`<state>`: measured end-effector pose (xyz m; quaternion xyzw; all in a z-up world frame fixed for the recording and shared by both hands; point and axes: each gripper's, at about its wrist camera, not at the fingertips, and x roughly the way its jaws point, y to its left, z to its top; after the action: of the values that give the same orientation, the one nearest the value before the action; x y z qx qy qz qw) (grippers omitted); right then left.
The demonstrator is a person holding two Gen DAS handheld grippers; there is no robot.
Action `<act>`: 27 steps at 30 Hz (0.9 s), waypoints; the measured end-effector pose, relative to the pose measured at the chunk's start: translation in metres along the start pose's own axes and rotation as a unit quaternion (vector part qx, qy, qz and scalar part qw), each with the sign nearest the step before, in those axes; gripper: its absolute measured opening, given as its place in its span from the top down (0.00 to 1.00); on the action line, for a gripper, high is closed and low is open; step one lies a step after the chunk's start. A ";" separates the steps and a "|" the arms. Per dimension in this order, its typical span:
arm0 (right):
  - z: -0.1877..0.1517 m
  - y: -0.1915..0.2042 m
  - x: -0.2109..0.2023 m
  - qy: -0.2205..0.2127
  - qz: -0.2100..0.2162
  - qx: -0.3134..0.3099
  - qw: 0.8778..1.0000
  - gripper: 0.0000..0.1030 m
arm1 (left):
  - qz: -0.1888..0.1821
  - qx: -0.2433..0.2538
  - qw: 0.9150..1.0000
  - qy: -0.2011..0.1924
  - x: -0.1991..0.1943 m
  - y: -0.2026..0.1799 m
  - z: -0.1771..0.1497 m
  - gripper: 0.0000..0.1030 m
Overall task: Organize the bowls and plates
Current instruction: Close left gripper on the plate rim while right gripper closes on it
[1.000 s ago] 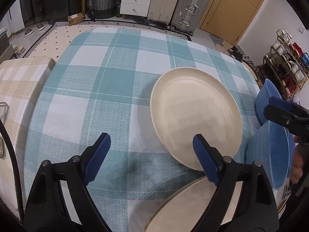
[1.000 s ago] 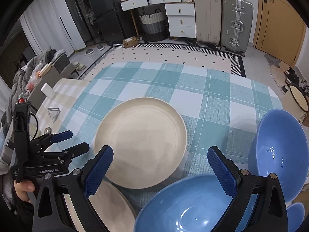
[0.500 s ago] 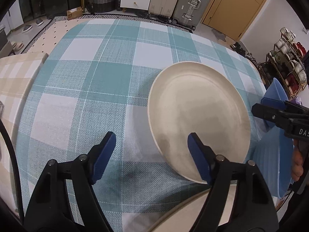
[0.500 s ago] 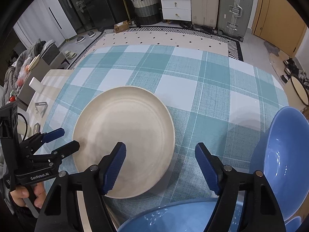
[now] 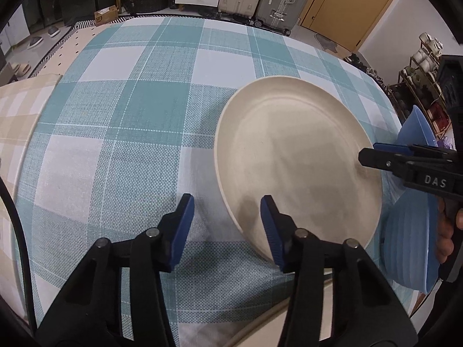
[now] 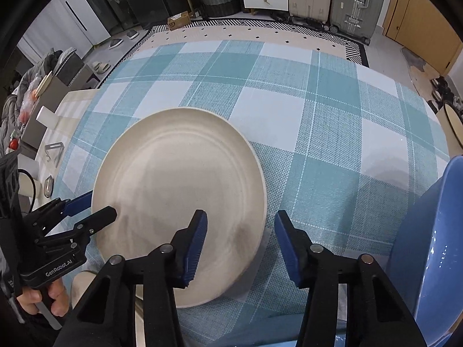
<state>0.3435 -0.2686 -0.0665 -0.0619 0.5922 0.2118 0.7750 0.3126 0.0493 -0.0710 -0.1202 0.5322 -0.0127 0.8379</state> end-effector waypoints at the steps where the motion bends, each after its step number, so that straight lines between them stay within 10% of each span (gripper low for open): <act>1: 0.000 0.000 0.002 0.003 0.000 0.000 1.000 0.61 | -0.001 0.001 1.000 0.001 0.000 -0.001 -0.001 0.62; 8: -0.003 0.003 0.004 -0.004 -0.012 -0.010 1.000 0.81 | 0.009 0.018 1.000 -0.004 0.001 -0.009 -0.003 0.77; 27: -0.011 0.018 -0.013 -0.046 -0.044 -0.043 0.997 0.82 | 0.025 0.031 0.998 -0.048 -0.028 -0.016 -0.006 0.77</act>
<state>0.3240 -0.2598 -0.0546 -0.1115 0.5433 0.2052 0.8064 0.2974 0.0371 -0.0453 -0.0813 0.4938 -0.0021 0.8658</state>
